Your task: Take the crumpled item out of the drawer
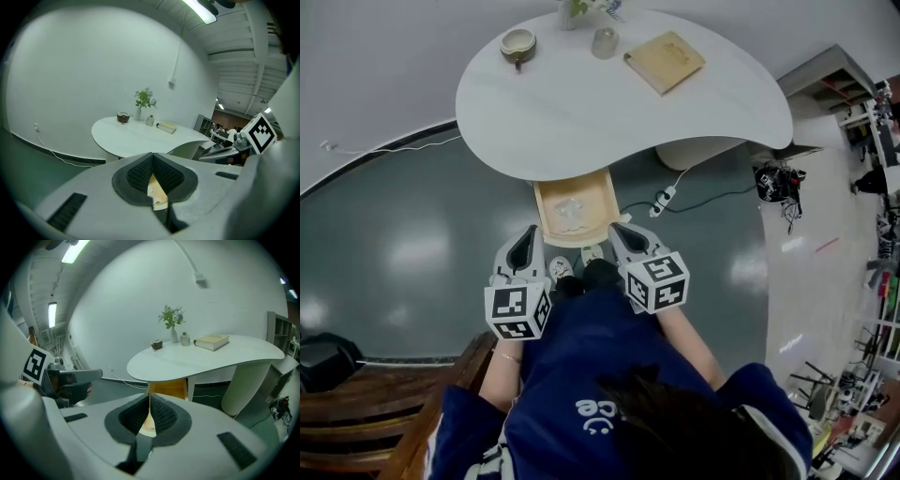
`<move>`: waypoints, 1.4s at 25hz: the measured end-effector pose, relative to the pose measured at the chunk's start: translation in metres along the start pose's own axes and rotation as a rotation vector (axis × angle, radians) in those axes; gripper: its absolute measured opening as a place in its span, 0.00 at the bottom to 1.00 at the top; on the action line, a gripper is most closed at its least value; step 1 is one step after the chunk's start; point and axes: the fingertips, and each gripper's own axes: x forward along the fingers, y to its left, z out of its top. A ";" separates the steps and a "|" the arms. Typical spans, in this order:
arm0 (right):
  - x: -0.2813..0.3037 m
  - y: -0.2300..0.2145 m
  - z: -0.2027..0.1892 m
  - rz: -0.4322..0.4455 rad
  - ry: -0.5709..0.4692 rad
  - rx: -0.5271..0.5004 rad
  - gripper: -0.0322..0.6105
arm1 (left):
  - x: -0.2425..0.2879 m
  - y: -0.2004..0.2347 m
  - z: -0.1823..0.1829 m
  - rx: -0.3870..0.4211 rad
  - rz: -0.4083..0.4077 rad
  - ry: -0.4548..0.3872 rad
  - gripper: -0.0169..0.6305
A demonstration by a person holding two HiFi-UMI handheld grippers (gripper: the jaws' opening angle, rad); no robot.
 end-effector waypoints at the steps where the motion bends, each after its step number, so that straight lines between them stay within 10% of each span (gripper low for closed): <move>1: 0.002 -0.002 0.001 0.000 0.008 0.002 0.08 | 0.002 0.001 0.002 -0.001 0.001 0.000 0.03; 10: 0.023 -0.013 0.010 0.054 0.108 -0.035 0.14 | 0.011 0.006 0.013 -0.046 0.065 -0.009 0.03; 16: 0.052 -0.008 -0.003 0.158 0.250 -0.081 0.36 | 0.013 0.009 0.016 -0.064 0.121 -0.017 0.03; 35: 0.159 0.003 -0.082 0.430 0.642 -0.589 0.47 | -0.029 0.048 -0.011 -0.165 0.422 0.029 0.03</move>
